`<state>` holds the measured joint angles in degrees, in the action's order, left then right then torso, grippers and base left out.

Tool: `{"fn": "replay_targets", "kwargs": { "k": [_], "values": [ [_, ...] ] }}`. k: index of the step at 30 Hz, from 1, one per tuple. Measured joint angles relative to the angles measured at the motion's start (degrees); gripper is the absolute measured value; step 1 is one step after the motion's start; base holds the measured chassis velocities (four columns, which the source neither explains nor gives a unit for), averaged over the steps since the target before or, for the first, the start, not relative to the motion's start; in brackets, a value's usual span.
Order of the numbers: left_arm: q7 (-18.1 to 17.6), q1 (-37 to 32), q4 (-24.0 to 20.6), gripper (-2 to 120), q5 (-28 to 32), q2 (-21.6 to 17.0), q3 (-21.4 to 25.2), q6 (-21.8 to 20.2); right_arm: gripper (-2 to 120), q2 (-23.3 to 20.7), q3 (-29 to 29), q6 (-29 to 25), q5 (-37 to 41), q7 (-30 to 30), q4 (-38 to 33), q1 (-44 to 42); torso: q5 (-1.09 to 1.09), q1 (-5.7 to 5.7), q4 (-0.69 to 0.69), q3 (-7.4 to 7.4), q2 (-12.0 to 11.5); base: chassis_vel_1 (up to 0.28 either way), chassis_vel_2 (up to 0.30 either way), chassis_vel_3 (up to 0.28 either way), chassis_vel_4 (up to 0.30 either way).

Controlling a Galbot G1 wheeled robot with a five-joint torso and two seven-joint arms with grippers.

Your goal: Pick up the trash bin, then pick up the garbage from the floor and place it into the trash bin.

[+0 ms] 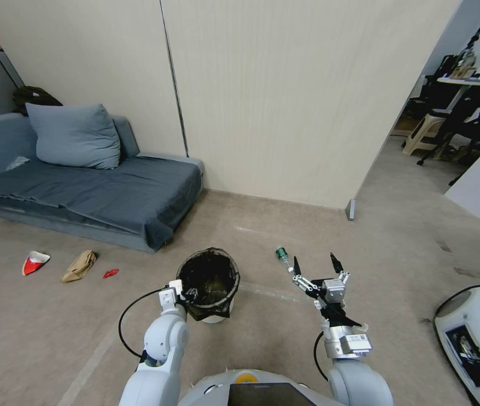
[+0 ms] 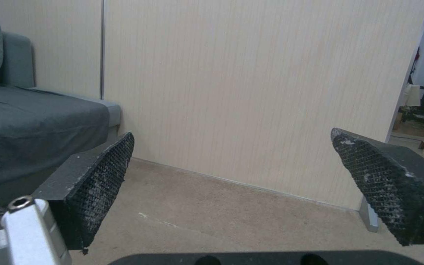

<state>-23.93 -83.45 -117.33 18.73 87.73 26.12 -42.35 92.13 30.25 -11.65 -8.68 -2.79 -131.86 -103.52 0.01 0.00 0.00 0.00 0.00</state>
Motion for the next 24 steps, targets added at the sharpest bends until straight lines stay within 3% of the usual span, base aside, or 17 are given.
{"fn": "replay_targets", "kwargs": {
  "k": [6,9,14,24],
  "values": [
    [0.1,-0.5,0.1,9,-0.1,0.3,-0.3,0.1,100,0.0,-0.2,0.0,-0.4,0.1,0.1,0.1,-0.01,0.00,0.00,0.00,0.0,0.000,0.000,0.000,0.000],
    [0.2,-0.6,0.1,3,-0.1,0.5,-0.5,0.1,100,0.0,-0.2,0.3,-1.1,0.8,0.1,0.1,-0.03,0.00,-0.02,0.00,0.0,0.000,0.000,0.000,0.000],
    [0.2,-0.9,0.0,3,-0.3,0.6,-0.5,0.2,100,0.0,-0.8,3.0,-3.8,5.5,-0.6,0.2,0.00,0.00,0.00,0.00,0.0,0.000,0.000,0.000,0.000],
    [0.3,-1.7,-0.8,3,-1.2,1.0,-0.6,0.2,100,0.0,-1.5,2.1,-5.6,8.9,-0.9,0.4,-0.02,0.00,-0.01,0.00,0.0,0.000,0.000,0.000,0.000]
  ]
}}
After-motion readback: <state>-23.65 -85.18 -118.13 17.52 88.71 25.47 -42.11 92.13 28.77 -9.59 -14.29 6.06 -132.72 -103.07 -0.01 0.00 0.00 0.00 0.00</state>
